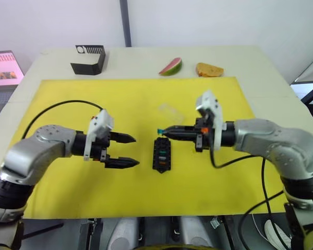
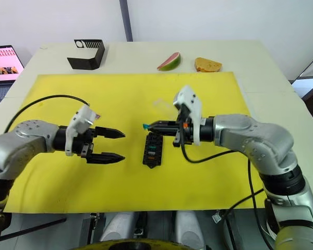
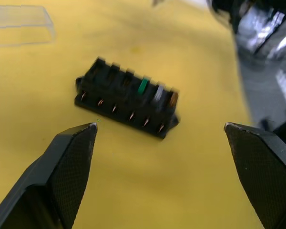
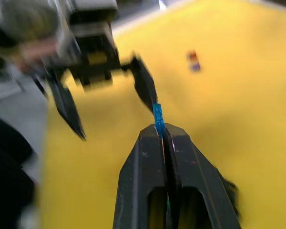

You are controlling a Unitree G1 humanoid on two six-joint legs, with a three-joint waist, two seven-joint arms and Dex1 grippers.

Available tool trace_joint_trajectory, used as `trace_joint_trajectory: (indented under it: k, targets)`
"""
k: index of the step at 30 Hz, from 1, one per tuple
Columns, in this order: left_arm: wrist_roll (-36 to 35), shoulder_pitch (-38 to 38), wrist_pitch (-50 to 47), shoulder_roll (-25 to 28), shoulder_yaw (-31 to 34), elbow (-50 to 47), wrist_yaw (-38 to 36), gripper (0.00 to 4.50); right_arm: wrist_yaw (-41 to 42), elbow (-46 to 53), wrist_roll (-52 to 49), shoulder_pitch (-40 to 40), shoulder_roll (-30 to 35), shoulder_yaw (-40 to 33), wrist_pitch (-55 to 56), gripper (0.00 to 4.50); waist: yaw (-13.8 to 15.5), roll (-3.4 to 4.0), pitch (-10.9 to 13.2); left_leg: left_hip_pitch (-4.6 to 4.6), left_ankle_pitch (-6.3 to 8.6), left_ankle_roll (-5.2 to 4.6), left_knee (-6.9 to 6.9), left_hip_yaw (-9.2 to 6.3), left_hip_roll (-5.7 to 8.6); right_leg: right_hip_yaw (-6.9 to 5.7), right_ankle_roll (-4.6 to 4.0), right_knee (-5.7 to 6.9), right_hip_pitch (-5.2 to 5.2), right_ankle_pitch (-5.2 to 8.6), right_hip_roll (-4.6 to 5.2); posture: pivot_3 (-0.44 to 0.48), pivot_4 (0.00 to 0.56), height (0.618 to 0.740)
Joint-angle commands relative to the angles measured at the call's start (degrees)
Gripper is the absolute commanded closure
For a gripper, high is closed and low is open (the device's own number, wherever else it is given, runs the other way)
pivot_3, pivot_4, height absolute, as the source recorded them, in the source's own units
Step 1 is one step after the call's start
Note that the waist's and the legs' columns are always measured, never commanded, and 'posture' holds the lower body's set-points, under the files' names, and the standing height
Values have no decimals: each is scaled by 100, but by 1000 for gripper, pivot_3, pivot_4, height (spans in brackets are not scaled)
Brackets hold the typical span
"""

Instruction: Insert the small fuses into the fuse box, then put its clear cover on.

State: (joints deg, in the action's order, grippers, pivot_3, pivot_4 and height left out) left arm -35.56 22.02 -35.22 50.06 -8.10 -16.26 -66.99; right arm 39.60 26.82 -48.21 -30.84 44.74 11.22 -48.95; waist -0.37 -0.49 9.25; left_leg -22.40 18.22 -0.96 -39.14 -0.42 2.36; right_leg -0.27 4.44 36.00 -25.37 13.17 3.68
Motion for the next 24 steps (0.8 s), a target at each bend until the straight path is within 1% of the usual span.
trace_joint_trajectory:
  k: [1,4,10,14,24]
  targets:
    - [504,96,736,-257,-79,113,-37,40,564,2,1216,82,130,514,1010,4500,-3,0,0,0,0,0,0,0,0,0,0,0,0,0,0,0,150,740]
    - [848,185,1085,-455,-220,349,-97,40,818,-147,1791,179,106,720,1469,4500,-10,-1,1,0,0,0,-1,0,-2,0,1,1,-1,-1,0,0,150,740]
    - [1278,276,1492,-712,-455,567,-221,40,1076,-431,2414,187,-67,793,1876,4500,-9,-1,1,0,0,0,-1,-1,-2,-1,2,2,-2,-1,-1,0,150,740]
    - [1441,357,1613,-857,-470,689,-216,40,1239,-553,2672,197,-186,809,1989,4500,0,-2,1,0,0,0,-2,0,-2,-1,2,3,-1,-1,-1,0,150,740]
    - [1647,416,1725,-1003,-476,772,-277,40,1519,-768,3084,235,-389,818,2105,4500,-5,-2,1,0,-1,1,-5,0,-2,-1,3,6,-1,-2,-3,0,150,740]
